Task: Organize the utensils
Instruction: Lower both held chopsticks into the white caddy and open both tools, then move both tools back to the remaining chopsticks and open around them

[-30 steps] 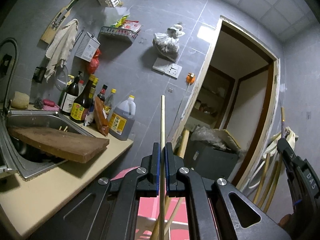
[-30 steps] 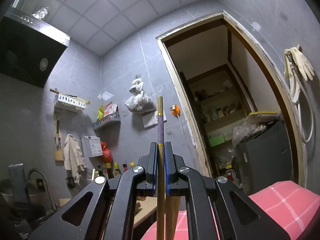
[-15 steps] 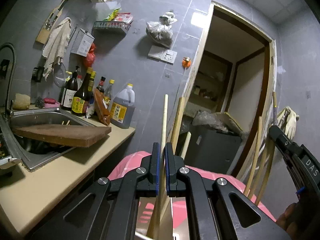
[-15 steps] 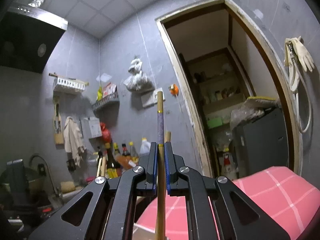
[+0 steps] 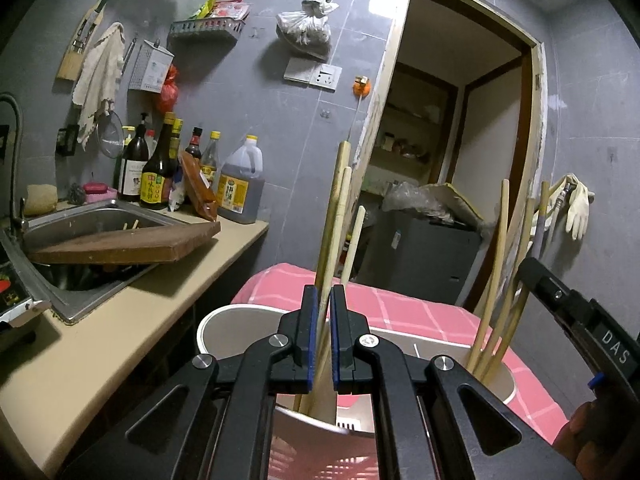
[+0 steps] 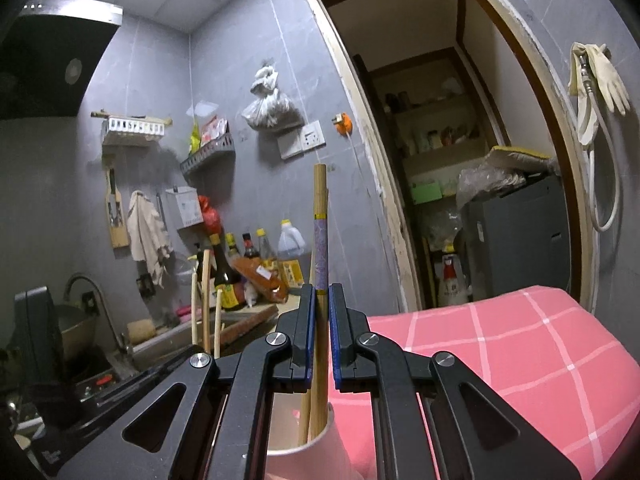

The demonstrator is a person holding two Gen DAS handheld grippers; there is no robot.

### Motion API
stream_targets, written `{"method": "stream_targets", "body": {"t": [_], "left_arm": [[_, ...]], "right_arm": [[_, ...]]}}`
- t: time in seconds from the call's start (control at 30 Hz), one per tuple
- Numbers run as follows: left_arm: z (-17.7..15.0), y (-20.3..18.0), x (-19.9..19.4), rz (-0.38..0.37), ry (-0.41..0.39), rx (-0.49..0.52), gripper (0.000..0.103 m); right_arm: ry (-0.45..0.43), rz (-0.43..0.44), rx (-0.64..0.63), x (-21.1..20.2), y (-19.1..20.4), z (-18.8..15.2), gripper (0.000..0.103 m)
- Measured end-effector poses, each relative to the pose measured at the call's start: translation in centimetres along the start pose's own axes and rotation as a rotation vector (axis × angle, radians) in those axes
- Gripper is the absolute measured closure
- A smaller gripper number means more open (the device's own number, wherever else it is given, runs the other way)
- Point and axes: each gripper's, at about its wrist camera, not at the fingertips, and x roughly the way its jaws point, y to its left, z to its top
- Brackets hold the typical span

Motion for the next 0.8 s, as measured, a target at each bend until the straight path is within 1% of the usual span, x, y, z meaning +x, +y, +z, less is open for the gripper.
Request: {"method": "stream_targets", "body": {"t": [0.17, 0.23, 0.27, 0.3, 0.33, 0.37, 0.4, 0.47, 0.5, 0.53, 0.6, 0.67, 0.7, 0.73, 0.8], "left_arm": [[0.1, -0.1, -0.5, -0.009, 0.022, -0.009, 0.098], [0.1, -0.1, -0.7, -0.011, 0.027, -0.01, 0.096], [0.2, -0.2, -0.8, -0.013, 0.028, -0.012, 0.093], [0.3, -0.2, -1.0, -0.016, 0.029, -0.016, 0.088], [0.4, -0.3, -1.2, -0.02, 0.028, -0.02, 0.084], [0.5, -0.3, -1.4, -0.024, 0.027, -0.022, 0.079], [0.6, -0.5, -1.6, -0.029, 0.025, -0.022, 0.076], [0.9, -0.8, -2.2, -0.042, 0.019, -0.02, 0.075], [1.0, -1.0, -2.4, -0.048, 0.017, -0.016, 0.075], [1.1, -1.3, -2.7, -0.054, 0.015, -0.012, 0.073], [1.4, -1.8, -3.3, -0.068, 0.011, -0.008, 0.06], [1.6, -2.4, -4.1, -0.09, 0.003, -0.009, 0.056], [1.7, -2.7, -4.4, -0.098, 0.001, -0.006, 0.056], [1.8, -3.1, -4.6, -0.104, 0.0, -0.003, 0.055], [1.9, -3.9, -5.3, -0.115, -0.002, 0.006, 0.047]], "right_arm": [[0.042, -0.004, 0.006, 0.1, -0.4, -0.2, 0.096], [0.052, -0.003, 0.012, -0.1, -0.5, -0.2, 0.091], [0.055, -0.001, 0.014, -0.2, -0.6, -0.2, 0.088], [0.055, -0.001, 0.013, -0.4, -0.7, -0.2, 0.081], [0.051, 0.002, 0.014, -0.6, -0.7, -0.1, 0.078], [0.049, 0.002, 0.013, -0.8, -0.8, 0.0, 0.078], [0.047, 0.0, 0.012, -1.1, -0.8, 0.2, 0.078], [0.04, -0.001, 0.016, -1.8, -1.1, 0.6, 0.075], [0.031, -0.004, 0.019, -2.4, -1.3, 0.8, 0.067], [0.024, -0.006, 0.022, -2.8, -1.4, 1.0, 0.057], [0.009, -0.006, 0.031, -3.9, -1.8, 1.6, 0.048], [-0.002, -0.016, 0.022, -5.3, -2.2, 2.2, 0.045], [-0.004, -0.02, 0.018, -5.8, -2.3, 2.5, 0.039], [-0.004, -0.026, 0.018, -6.4, -2.5, 2.8, 0.029], [-0.009, -0.034, 0.028, -7.9, -3.1, 3.4, 0.022]]}}
